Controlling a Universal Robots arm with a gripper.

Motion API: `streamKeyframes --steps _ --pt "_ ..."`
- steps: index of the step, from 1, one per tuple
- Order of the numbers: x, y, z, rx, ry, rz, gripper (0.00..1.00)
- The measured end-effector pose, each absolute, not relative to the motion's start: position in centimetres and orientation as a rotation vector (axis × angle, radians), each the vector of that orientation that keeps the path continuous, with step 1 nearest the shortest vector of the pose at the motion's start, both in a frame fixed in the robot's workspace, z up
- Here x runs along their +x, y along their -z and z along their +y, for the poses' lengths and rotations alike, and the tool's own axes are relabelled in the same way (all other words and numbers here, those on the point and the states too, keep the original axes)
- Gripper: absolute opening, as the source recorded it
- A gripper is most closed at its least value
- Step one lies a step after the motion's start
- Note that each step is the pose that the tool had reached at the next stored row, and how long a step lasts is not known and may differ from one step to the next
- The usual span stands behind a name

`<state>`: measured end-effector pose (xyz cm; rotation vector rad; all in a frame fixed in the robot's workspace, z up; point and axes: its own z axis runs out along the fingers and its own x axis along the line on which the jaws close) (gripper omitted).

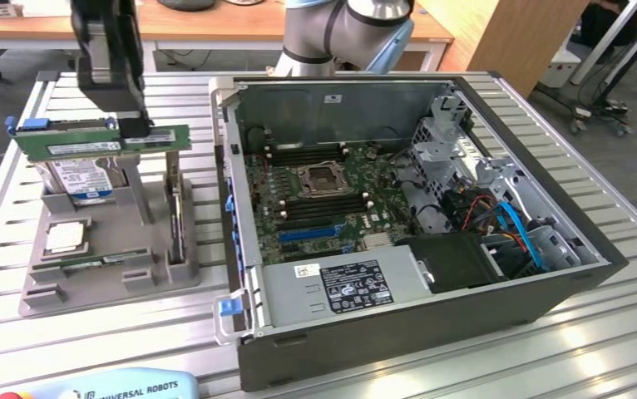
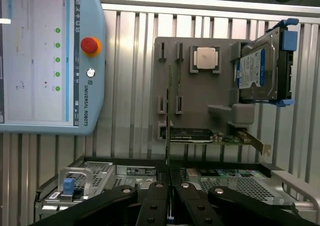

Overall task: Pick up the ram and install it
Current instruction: 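Pick up the ram and move it above insertion slot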

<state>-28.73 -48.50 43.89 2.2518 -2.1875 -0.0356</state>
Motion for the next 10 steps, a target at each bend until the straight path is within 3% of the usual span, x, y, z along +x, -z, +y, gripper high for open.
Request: streamKeyframes --steps 10 --pt "-25.5 -43.9 -48.5 2.26 0.036 -2.18 0.11"
